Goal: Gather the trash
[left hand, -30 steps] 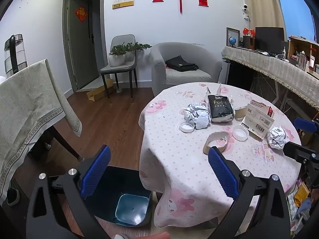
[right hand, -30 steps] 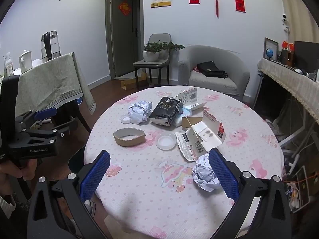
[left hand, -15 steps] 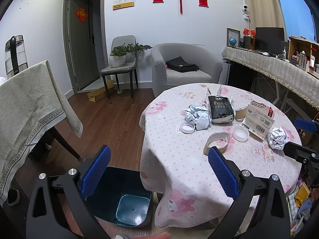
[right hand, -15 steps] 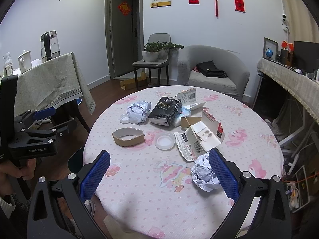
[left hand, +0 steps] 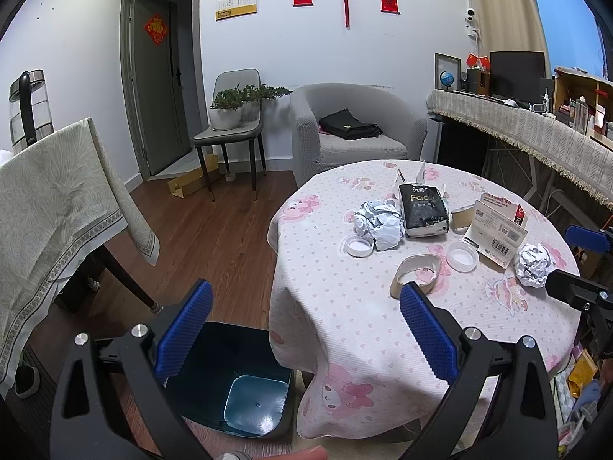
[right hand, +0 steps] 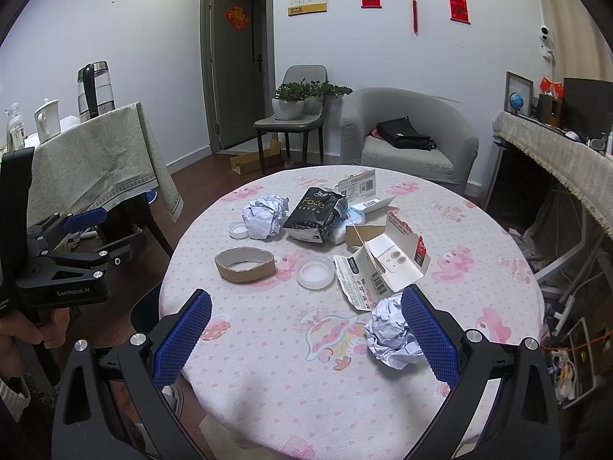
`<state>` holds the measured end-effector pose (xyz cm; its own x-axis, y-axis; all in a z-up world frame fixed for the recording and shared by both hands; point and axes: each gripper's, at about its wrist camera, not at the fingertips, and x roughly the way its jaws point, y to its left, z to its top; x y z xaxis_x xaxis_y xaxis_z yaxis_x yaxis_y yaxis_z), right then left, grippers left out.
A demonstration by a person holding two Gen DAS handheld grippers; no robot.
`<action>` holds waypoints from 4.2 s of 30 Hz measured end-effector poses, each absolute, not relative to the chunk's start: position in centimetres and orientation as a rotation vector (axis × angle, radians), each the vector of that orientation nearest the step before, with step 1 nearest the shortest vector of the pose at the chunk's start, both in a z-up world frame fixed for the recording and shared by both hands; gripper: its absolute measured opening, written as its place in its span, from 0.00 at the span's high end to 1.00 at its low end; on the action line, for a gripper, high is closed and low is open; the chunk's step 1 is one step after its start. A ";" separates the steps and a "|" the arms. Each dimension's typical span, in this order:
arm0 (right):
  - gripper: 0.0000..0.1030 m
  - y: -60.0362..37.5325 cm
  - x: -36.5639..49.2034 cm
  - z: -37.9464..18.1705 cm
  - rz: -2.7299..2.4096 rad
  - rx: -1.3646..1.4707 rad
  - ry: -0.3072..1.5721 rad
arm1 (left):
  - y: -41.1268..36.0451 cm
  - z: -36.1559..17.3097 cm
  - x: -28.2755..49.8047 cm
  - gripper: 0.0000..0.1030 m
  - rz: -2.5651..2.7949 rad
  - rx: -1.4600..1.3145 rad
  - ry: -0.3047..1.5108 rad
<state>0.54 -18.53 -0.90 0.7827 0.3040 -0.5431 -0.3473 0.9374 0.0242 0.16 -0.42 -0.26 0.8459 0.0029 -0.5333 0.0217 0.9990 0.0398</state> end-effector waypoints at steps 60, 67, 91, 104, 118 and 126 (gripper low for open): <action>0.09 -23.1 3.4 -2.7 0.321 -0.028 0.655 | -2.8 -2.3 3.2 0.24 -0.291 0.103 0.631; 0.16 -23.5 5.0 -3.9 0.335 -0.035 0.709 | -4.1 -3.7 5.5 0.34 -0.420 0.134 0.668; 0.56 -24.2 8.3 -5.8 0.329 -0.056 0.841 | -6.7 -5.3 9.6 0.64 -0.552 0.166 0.722; 0.56 -25.7 7.3 -0.2 0.247 0.001 0.635 | -4.1 -1.7 9.0 0.64 -0.470 0.067 0.622; 0.56 -20.2 8.4 1.7 0.318 -0.003 0.562 | 1.3 -0.7 9.5 0.64 -0.275 0.016 0.607; 0.56 -14.0 10.5 0.4 0.399 -0.023 0.611 | 6.3 -3.0 10.1 0.64 -0.165 0.015 0.661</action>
<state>10.50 -14.02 0.36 0.7455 0.3574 -0.5626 -0.3709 0.9238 0.0954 10.07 6.30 -3.04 0.7770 -0.1482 -0.6119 0.1576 0.9867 -0.0390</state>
